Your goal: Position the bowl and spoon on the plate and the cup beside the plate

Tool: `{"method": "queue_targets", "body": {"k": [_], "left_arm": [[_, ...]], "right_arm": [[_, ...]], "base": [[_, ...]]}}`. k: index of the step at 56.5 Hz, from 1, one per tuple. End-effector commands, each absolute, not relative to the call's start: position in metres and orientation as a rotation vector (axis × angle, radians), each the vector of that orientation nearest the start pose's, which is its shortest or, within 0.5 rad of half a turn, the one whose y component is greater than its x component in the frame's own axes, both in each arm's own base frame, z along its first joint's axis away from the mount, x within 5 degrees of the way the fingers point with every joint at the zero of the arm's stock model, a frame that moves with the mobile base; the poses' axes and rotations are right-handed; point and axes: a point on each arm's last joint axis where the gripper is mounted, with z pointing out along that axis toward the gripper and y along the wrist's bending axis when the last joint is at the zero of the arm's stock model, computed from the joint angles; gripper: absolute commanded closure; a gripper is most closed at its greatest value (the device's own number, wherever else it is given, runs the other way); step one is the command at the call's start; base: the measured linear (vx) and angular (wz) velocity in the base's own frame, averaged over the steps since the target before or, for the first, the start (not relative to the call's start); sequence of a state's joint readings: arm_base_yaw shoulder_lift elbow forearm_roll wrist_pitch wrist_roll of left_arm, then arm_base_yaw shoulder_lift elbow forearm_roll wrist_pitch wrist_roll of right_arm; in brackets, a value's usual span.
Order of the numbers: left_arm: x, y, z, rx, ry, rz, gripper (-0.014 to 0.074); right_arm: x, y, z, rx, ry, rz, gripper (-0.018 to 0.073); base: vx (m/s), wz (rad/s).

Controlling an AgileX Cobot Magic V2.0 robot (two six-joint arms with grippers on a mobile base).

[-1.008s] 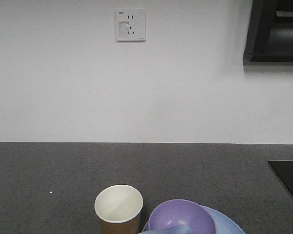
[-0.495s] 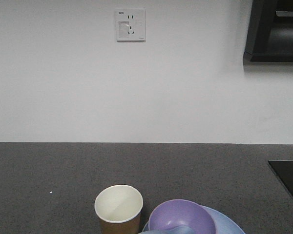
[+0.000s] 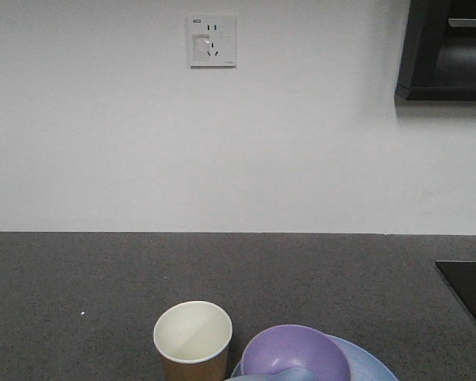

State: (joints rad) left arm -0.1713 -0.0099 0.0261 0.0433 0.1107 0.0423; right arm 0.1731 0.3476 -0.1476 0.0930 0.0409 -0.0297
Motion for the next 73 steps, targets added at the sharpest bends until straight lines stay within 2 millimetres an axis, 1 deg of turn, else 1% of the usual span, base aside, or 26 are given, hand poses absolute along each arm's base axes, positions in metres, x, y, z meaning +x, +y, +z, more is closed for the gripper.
{"method": "queue_targets", "body": {"k": [1,5,15,25,29,73], "left_arm": [[0.053,-0.009,0.212,0.180,1.469,-0.077,0.0603],[0.053,-0.009,0.212,0.180,1.469,-0.077,0.0603],[0.053,-0.009,0.212,0.180,1.469,-0.077,0.0603],[0.053,-0.009,0.212,0.180,1.469,-0.077,0.0603],[0.053,-0.009,0.212,0.180,1.469,-0.077,0.0603],[0.053,-0.009,0.212,0.180,1.469,-0.077,0.0603]], "right_arm": [[0.087,0.010,0.230,0.023,1.582,0.202,0.0568],[0.081,0.006,0.219,0.063,1.575,0.180,0.0568],[0.067,-0.001,0.206,0.115,1.504,0.096,0.0568],[0.055,-0.003,0.209,0.119,1.421,0.039,0.0568],[0.056,-0.003,0.209,0.099,1.421,0.026,0.0568],[0.056,-0.003,0.208,0.101,1.436,0.026,0.0568]], "base": [[0.00,0.00],[0.00,0.00],[0.00,0.00],[0.00,0.00],[0.00,0.00],[0.00,0.00]]}}
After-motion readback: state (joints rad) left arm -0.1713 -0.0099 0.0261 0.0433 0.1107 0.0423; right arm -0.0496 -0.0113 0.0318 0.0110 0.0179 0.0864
